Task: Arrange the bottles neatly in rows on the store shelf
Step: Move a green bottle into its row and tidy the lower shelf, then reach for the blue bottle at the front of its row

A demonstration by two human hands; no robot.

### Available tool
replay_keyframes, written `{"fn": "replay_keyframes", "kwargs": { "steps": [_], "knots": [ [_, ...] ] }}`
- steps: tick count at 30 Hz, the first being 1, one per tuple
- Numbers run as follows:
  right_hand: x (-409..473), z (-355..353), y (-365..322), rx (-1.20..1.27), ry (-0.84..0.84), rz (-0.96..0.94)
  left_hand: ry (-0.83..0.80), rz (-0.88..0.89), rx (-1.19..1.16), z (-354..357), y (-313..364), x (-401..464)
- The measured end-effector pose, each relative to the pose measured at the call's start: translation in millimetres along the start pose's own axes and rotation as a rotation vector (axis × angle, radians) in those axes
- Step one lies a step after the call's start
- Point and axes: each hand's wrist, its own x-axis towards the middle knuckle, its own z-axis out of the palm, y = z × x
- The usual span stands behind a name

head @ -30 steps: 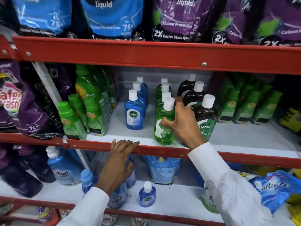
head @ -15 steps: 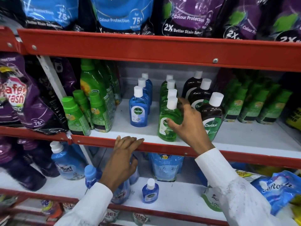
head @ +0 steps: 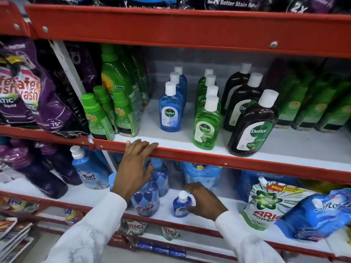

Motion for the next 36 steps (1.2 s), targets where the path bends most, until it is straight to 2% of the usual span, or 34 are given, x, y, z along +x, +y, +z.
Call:
{"fn": "replay_keyframes", "kwargs": {
  "steps": [4, 9, 17, 22, 31, 36],
  "knots": [
    [18, 13, 5, 0.060, -0.063, 0.013, -0.016, -0.007, -0.002, -3, 0, -1],
    [16, 1, -5, 0.096, 0.005, -0.021, -0.027, 0.021, 0.033, -6, -1, -3],
    [-25, -127, -103, 0.278, 0.535, -0.145, -0.009, 0.037, 0.036, -9, -11, -2],
    [-10, -182, -142, 0.270, 0.756, -0.204, 0.025, 0.032, -0.028, -6, -13, 2],
    [68, -174, -132, 0.133, 0.670, -0.099, 0.050, -0.093, -0.193, -25, -14, 9],
    [77, -171, -126, 0.186, 0.642, -0.090, 0.082, -0.130, -0.342, -37, -7, 27]
  ]
}}
